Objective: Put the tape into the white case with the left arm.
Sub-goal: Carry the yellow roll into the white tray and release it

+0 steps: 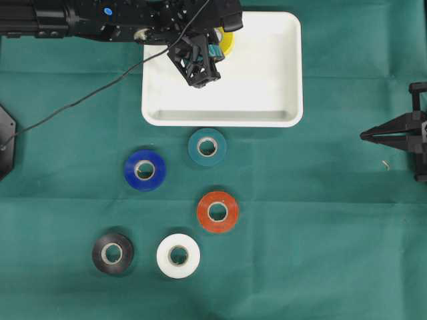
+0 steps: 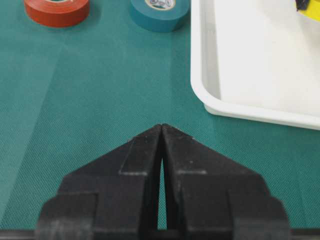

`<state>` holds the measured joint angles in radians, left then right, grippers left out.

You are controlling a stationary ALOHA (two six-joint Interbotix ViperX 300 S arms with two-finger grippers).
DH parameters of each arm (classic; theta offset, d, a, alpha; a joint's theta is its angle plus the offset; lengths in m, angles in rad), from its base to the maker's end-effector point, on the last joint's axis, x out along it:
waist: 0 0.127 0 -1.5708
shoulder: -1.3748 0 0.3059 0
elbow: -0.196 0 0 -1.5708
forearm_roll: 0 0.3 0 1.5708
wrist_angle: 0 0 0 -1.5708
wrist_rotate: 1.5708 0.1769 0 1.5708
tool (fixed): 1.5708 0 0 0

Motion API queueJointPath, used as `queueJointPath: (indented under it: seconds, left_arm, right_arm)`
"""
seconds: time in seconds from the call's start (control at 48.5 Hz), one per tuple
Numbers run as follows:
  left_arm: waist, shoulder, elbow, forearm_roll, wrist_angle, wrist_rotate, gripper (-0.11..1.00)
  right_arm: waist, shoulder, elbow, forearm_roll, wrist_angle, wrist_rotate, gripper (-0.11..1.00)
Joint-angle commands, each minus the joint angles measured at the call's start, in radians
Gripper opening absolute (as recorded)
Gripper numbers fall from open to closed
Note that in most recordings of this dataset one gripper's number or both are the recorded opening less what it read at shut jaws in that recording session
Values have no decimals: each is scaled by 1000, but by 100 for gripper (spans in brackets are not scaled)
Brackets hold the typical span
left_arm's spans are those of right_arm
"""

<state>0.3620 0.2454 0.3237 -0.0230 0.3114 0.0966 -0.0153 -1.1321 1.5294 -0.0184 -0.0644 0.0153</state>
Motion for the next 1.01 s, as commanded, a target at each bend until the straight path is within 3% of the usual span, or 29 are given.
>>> queueJointPath:
  seconds: [0.0, 0.268, 0.433, 0.495, 0.722, 0.989]
  left_arm:
    - [6, -17, -26, 0, -5, -2, 26]
    - [8, -5, -17, 0, -3, 6, 30]
    - [8, -25, -5, 0, 0, 18, 79]
    - [9, -34, 2, 0, 0, 23, 92]
    - [5, -77, 41, 2, 0, 23, 92]
    - [-35, -235, 163, 0, 0, 23, 92]
  right_arm:
    - [0, 8, -9, 0, -11, 2, -9]
    - [-2, 8, -11, 0, -11, 2, -9]
    - [-2, 8, -11, 0, -11, 2, -9]
    - [-2, 8, -9, 0, -11, 0, -9]
    - [-2, 8, -11, 0, -11, 2, -9]
    - [0, 8, -11, 0, -11, 2, -9]
